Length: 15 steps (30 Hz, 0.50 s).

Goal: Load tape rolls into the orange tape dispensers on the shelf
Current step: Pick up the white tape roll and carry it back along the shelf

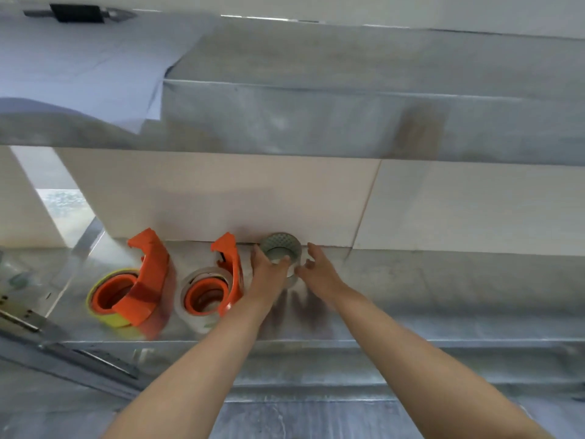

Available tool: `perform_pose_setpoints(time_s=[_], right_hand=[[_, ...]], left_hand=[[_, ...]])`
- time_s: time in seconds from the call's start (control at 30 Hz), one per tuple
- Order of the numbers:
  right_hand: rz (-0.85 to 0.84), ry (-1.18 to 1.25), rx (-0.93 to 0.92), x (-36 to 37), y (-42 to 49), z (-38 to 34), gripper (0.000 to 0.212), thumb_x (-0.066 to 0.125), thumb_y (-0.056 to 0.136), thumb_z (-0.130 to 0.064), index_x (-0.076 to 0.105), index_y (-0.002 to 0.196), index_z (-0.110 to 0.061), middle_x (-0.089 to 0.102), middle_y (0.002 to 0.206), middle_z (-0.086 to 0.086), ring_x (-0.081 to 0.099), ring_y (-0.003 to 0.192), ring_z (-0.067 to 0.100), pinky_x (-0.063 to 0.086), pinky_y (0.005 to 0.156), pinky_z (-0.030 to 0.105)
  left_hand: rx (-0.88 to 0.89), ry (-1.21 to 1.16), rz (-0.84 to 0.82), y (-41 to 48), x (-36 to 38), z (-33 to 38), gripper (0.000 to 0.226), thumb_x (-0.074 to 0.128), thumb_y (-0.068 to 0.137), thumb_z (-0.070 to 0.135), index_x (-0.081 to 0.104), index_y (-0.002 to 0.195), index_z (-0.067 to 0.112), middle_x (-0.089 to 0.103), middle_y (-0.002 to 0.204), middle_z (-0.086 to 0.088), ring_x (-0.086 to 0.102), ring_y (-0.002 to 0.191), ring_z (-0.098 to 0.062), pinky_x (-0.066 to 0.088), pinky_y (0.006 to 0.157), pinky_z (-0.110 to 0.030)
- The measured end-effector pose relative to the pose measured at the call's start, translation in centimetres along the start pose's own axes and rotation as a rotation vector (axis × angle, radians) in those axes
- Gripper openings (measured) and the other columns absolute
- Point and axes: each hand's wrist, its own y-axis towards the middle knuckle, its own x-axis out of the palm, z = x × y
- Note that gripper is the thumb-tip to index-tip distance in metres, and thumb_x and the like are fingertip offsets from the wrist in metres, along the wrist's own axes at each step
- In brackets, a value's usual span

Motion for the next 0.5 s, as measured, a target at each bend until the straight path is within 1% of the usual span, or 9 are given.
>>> perform_pose_setpoints(time_s=[0.03, 0.1, 0.2, 0.23, 0.27, 0.33, 0.37, 0.43, 0.5], right_hand=[[-0.033, 0.017, -0.016, 0.0, 0.2, 0.3, 0.063, 0.051, 0.084, -0.001, 0.030, 0.142, -0.013, 0.042, 0.146, 0.010, 0.044, 0.132, 0.027, 0.041, 0.108, 0.042], [-0.032, 0.053, -0.043, 0.1, 0.2, 0.7, 0.058, 0.050, 0.079, 0.004, 0.043, 0.132, -0.018, 0.058, 0.127, 0.006, 0.057, 0.117, 0.022, 0.050, 0.098, 0.035], [0.018, 0.063, -0.121, -0.6, -0.2, 0.8, 0.052, 0.053, 0.078, 0.001, 0.048, 0.117, -0.033, 0.061, 0.107, -0.012, 0.058, 0.098, -0.004, 0.047, 0.076, 0.005], [0.042, 0.062, -0.154, -1.0, -0.3, 0.8, 0.052, 0.055, 0.078, 0.000, 0.047, 0.115, -0.035, 0.060, 0.106, -0.015, 0.056, 0.096, -0.008, 0.044, 0.073, 0.002], [0.070, 0.067, -0.178, -1.5, -0.5, 0.8, 0.051, 0.058, 0.078, -0.002, 0.048, 0.116, -0.034, 0.060, 0.108, -0.014, 0.055, 0.098, -0.004, 0.045, 0.075, 0.004], [0.134, 0.094, -0.203, -2.4, -0.9, 0.6, 0.049, 0.063, 0.078, -0.004, 0.049, 0.118, -0.030, 0.059, 0.110, -0.012, 0.055, 0.106, 0.007, 0.048, 0.088, 0.019], [0.163, 0.110, -0.211, -2.8, -1.2, 0.6, 0.047, 0.064, 0.078, -0.005, 0.050, 0.115, -0.030, 0.059, 0.107, -0.015, 0.056, 0.105, 0.008, 0.048, 0.092, 0.025], [0.218, 0.119, -0.213, -3.7, -2.0, 0.7, 0.047, 0.066, 0.078, -0.006, 0.048, 0.108, -0.037, 0.057, 0.100, -0.023, 0.055, 0.096, -0.002, 0.047, 0.088, 0.024], [0.283, 0.130, -0.202, -4.7, -2.9, 0.9, 0.047, 0.069, 0.076, -0.008, 0.047, 0.103, -0.040, 0.057, 0.098, -0.020, 0.055, 0.091, -0.004, 0.047, 0.084, 0.022]], left_hand=[[-0.003, -0.010, 0.006, 0.0, 0.2, -0.1, 0.073, 0.057, 0.088, 0.014, 0.016, 0.148, 0.009, 0.030, 0.151, -0.016, 0.034, 0.138, -0.028, 0.032, 0.113, -0.034], [0.009, -0.034, 0.020, -0.3, 0.5, -0.2, 0.064, 0.060, 0.084, 0.010, 0.029, 0.140, 0.009, 0.045, 0.139, -0.017, 0.046, 0.127, -0.030, 0.041, 0.105, -0.038], [0.066, -0.052, 0.021, -0.7, 0.7, 0.1, 0.057, 0.063, 0.080, 0.006, 0.039, 0.132, 0.009, 0.053, 0.130, -0.014, 0.053, 0.114, -0.022, 0.045, 0.087, -0.025], [0.085, -0.049, 0.000, -0.9, 0.9, 0.5, 0.055, 0.064, 0.080, 0.007, 0.041, 0.129, 0.010, 0.054, 0.128, -0.012, 0.053, 0.111, -0.019, 0.044, 0.084, -0.022], [0.105, -0.041, -0.023, -1.2, 1.1, 0.9, 0.052, 0.065, 0.079, 0.009, 0.042, 0.126, 0.012, 0.054, 0.128, -0.011, 0.053, 0.110, -0.018, 0.044, 0.085, -0.024], [0.147, -0.009, -0.052, -1.8, 1.8, 1.7, 0.051, 0.065, 0.080, 0.011, 0.043, 0.126, 0.013, 0.053, 0.129, -0.011, 0.052, 0.116, -0.022, 0.045, 0.099, -0.035], [0.169, 0.012, -0.062, -2.1, 2.2, 2.0, 0.051, 0.064, 0.080, 0.011, 0.043, 0.127, 0.012, 0.052, 0.130, -0.012, 0.051, 0.120, -0.024, 0.043, 0.104, -0.040], [0.198, 0.045, -0.093, -2.7, 3.0, 2.5, 0.053, 0.062, 0.082, 0.011, 0.042, 0.131, 0.010, 0.051, 0.133, -0.013, 0.048, 0.125, -0.027, 0.039, 0.108, -0.044], [0.196, 0.047, -0.145, -3.2, 3.9, 2.7, 0.056, 0.062, 0.081, 0.012, 0.041, 0.134, 0.009, 0.050, 0.135, -0.014, 0.047, 0.127, -0.029, 0.039, 0.108, -0.045]])
